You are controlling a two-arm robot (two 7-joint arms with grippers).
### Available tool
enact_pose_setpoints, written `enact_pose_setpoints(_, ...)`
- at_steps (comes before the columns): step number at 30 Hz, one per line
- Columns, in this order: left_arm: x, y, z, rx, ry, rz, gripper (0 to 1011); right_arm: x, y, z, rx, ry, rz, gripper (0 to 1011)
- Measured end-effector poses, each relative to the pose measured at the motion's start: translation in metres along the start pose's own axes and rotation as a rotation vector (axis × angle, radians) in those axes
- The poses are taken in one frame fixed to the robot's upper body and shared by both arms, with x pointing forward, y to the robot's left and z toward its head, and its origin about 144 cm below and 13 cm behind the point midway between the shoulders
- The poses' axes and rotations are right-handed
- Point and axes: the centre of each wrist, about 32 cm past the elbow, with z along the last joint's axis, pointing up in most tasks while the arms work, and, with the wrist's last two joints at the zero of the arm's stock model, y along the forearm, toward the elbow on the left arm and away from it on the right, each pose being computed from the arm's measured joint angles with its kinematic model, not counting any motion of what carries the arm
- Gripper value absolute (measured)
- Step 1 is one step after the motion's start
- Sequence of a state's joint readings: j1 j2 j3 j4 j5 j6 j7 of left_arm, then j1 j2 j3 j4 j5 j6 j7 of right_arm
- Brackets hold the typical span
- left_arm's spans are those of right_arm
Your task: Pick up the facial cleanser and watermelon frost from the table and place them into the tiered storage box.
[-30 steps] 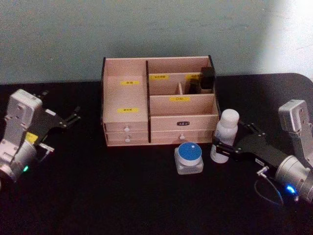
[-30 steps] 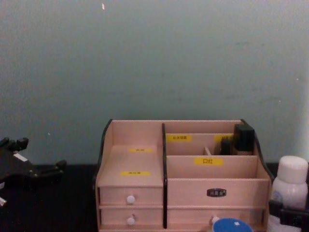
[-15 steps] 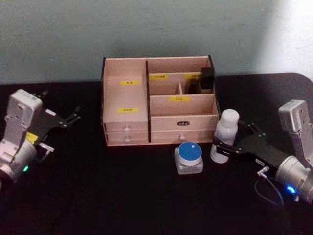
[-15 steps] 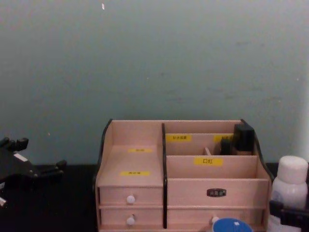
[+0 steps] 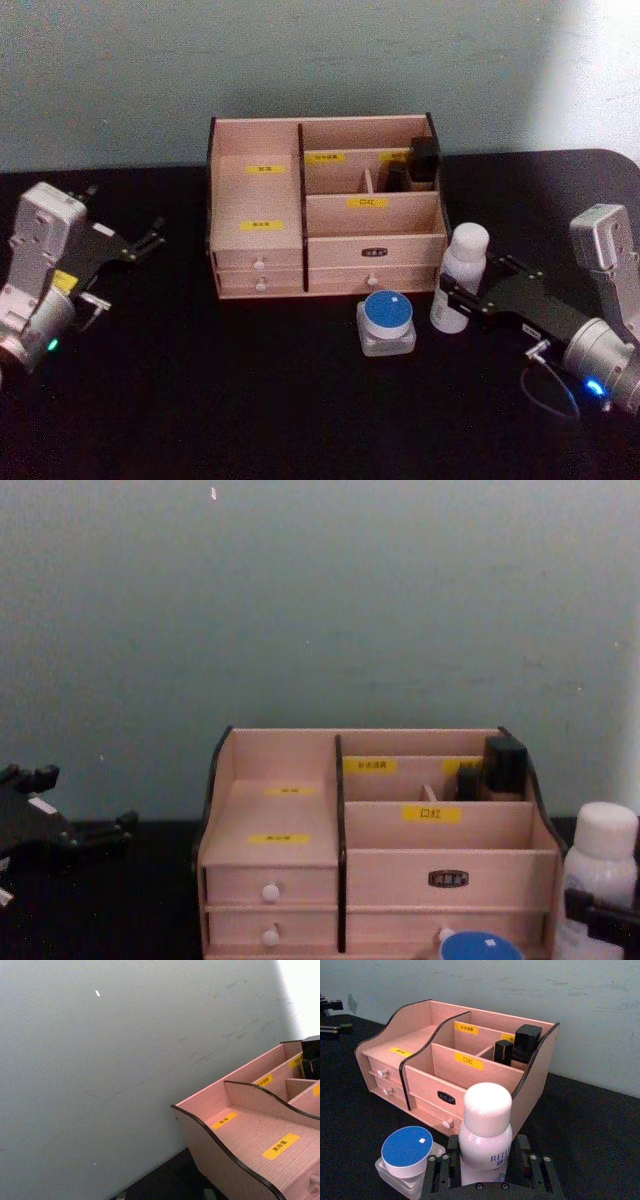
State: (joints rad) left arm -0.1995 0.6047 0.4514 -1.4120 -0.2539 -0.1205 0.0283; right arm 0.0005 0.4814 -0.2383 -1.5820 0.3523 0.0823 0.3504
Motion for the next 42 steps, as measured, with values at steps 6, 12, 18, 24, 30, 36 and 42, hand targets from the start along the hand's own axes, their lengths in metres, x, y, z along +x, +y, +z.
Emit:
enact_pose_setpoints(6, 0.0000, 0.0000, 0.0000, 0.000, 0.000, 0.000, 1001, 0.0000, 0.0000, 0.0000, 0.000, 0.000, 0.000, 594)
enact_pose_setpoints(12, 0.0000, 0.0000, 0.0000, 0.000, 0.000, 0.000, 1001, 0.0000, 0.0000, 0.0000, 0.000, 0.000, -0.001, 593)
enact_pose_setpoints(18, 0.0000, 0.0000, 0.0000, 0.000, 0.000, 0.000, 1002, 0.0000, 0.0000, 0.0000, 0.001, 0.000, -0.001, 593)
enact_pose_setpoints(24, 0.0000, 0.0000, 0.0000, 0.000, 0.000, 0.000, 1001, 0.0000, 0.0000, 0.0000, 0.001, 0.000, -0.001, 593)
enact_pose_setpoints(30, 0.0000, 0.0000, 0.0000, 0.000, 0.000, 0.000, 1001, 0.0008, -0.0003, 0.0005, 0.008, -0.005, 0.005, 593)
enact_pose_setpoints(36, 0.0000, 0.0000, 0.0000, 0.000, 0.000, 0.000, 1001, 0.0022, -0.0025, 0.0024, 0.024, -0.006, 0.016, 593)
enact_pose_setpoints(42, 0.0000, 0.0000, 0.0000, 0.000, 0.000, 0.000, 1001, 0.0029, -0.0073, 0.0087, 0.048, -0.007, 0.027, 593)
